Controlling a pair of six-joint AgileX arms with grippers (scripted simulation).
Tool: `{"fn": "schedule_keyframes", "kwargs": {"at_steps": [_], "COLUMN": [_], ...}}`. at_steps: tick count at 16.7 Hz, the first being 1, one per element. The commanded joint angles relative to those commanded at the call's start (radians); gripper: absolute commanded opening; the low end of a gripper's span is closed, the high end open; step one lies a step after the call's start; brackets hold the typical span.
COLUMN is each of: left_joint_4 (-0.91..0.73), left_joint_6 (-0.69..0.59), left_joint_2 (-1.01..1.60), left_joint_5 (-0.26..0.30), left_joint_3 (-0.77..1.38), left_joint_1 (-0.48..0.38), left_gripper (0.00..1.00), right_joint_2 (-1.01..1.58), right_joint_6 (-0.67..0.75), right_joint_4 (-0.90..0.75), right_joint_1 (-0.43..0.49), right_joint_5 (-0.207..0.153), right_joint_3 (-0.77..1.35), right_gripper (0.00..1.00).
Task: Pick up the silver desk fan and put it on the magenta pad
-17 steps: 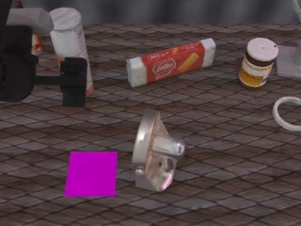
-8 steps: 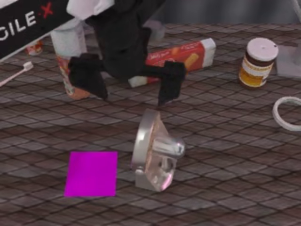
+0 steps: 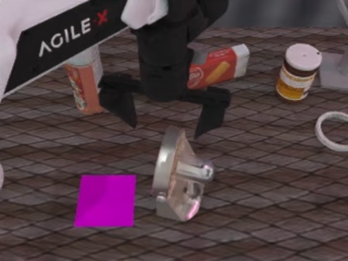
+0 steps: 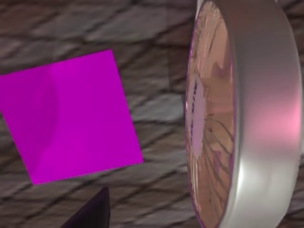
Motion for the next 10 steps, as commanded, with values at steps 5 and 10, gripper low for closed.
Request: {"fn": "schedule_keyframes", "kwargs": {"at_steps": [5,10], "left_joint_4": [0.072,0.198], "left_joint_6": [0.003,0.002], "left_joint_2": [-0.003,-0.002], "left_joint_5": [0.0,0.0], "left_joint_3": [-0.075,-0.2], "left_joint_1": [0.003,0.002], "left_gripper": [1.0,1.0], "right_joint_2": [0.0,0.0], "right_joint_6": [0.0,0.0], "right_joint_4": [0.0,0.0], "right_joint_1": [0.0,0.0], "right_joint_5": [0.0,0.0], "right_joint_3": [0.0,0.0], "right_gripper": [1.0,1.0]}}
